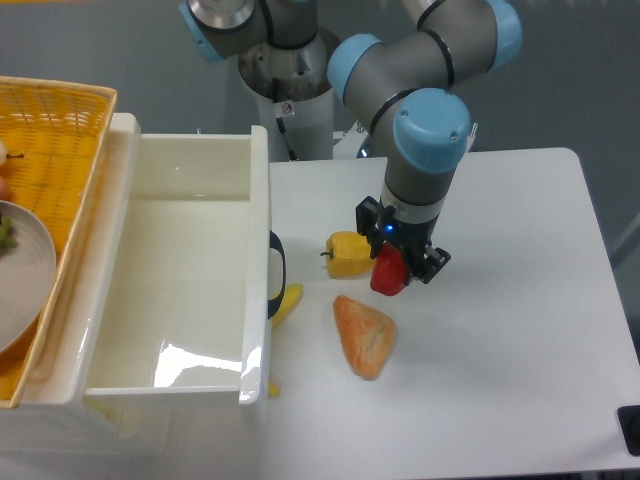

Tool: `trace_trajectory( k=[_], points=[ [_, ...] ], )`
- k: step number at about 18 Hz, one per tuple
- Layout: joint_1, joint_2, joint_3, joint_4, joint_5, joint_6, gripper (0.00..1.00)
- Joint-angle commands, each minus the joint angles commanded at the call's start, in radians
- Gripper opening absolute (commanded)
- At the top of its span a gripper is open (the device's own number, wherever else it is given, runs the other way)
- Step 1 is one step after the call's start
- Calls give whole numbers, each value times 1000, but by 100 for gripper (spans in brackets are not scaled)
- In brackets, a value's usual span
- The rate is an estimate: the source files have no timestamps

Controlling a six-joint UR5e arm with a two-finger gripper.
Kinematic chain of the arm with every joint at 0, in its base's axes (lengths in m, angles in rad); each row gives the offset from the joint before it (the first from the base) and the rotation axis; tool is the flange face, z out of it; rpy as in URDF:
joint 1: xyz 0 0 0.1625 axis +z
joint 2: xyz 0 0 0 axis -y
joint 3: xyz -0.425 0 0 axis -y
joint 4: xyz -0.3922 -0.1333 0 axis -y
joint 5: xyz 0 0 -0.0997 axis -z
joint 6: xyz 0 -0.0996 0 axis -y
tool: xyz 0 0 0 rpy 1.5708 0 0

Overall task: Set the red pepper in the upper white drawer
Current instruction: 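Close the gripper around the red bell pepper on the table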

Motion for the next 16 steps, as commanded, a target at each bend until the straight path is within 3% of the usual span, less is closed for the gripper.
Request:
trace_trajectory(
  k=[7, 16],
  points=[
    [-8, -2, 3, 3, -18, -50, 48],
    [-14, -15, 51, 6, -71, -113, 48]
  ],
)
